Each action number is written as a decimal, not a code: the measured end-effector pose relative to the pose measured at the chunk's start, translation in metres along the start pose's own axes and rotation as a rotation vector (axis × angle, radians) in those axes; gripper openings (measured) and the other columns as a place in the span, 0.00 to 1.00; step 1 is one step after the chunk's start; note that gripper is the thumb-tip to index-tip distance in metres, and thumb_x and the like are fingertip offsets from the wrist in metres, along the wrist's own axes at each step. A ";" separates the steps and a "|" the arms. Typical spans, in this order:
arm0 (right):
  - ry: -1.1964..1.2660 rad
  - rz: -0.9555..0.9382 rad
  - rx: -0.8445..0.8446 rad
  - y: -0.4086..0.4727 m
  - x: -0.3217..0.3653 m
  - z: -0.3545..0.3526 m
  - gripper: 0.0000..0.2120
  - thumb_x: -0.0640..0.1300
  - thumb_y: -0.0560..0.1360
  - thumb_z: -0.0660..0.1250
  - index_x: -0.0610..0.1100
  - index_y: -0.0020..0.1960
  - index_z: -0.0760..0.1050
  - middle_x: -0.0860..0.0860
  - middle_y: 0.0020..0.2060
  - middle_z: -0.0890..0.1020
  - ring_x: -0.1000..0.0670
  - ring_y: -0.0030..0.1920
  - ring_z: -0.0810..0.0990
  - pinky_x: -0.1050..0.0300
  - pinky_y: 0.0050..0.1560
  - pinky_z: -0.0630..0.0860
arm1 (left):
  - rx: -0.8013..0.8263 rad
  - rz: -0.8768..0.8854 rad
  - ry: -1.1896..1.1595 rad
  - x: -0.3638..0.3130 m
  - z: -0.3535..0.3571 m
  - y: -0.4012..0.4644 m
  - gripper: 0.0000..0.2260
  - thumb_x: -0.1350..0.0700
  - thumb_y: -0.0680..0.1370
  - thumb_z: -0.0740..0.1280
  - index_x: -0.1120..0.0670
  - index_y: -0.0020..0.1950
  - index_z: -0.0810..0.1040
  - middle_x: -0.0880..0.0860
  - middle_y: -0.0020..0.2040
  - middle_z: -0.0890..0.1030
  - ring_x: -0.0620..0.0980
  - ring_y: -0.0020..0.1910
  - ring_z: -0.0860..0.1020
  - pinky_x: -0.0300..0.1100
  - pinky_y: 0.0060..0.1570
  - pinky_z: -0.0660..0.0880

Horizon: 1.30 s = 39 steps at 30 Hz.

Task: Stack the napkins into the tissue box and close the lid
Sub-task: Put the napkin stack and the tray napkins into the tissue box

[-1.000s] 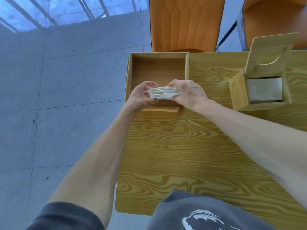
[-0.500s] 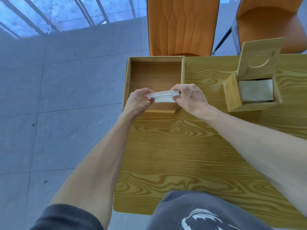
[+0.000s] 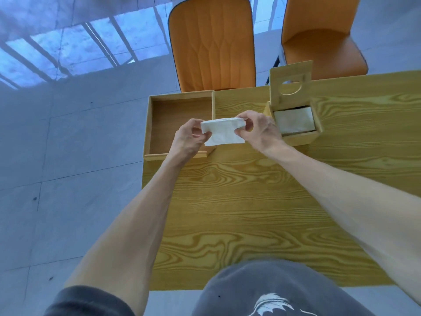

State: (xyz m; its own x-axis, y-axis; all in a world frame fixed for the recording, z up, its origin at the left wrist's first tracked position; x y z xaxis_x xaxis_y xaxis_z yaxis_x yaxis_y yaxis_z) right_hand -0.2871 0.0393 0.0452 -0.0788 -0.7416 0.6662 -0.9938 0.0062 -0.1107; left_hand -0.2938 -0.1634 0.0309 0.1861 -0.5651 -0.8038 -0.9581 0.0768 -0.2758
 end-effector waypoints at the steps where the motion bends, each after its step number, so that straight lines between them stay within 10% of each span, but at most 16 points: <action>1: 0.016 0.023 -0.009 -0.003 -0.008 -0.009 0.15 0.46 0.73 0.71 0.49 0.60 0.78 0.49 0.47 0.85 0.48 0.48 0.82 0.51 0.48 0.80 | -0.006 0.000 -0.017 -0.007 0.009 -0.002 0.16 0.53 0.78 0.71 0.54 0.64 0.76 0.47 0.53 0.80 0.45 0.51 0.79 0.32 0.41 0.74; 7: 0.096 0.133 -0.092 -0.017 -0.058 -0.062 0.17 0.47 0.73 0.72 0.45 0.61 0.78 0.48 0.50 0.86 0.48 0.51 0.84 0.53 0.50 0.80 | -0.044 -0.070 -0.117 -0.040 0.067 -0.003 0.14 0.50 0.77 0.71 0.53 0.59 0.78 0.51 0.51 0.84 0.51 0.48 0.83 0.53 0.51 0.82; 39: 0.035 0.298 -0.103 0.037 -0.172 -0.119 0.15 0.51 0.73 0.73 0.47 0.58 0.80 0.48 0.52 0.85 0.48 0.50 0.83 0.56 0.46 0.79 | -0.154 -0.291 0.039 -0.096 0.161 0.048 0.13 0.50 0.76 0.72 0.51 0.58 0.78 0.49 0.49 0.81 0.51 0.51 0.81 0.49 0.54 0.79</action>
State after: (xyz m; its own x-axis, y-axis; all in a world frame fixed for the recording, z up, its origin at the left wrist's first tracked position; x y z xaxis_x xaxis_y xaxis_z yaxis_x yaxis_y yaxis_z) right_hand -0.3194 0.2474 0.0143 -0.3683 -0.6732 0.6412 -0.9292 0.2890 -0.2303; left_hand -0.3226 0.0272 0.0102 0.4510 -0.5761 -0.6817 -0.8883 -0.2157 -0.4054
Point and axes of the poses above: each hand's wrist, its own y-axis towards the middle knuckle, its own z-axis out of the palm, x = y × z, the point moved 7 cm from there along y, towards the middle knuckle
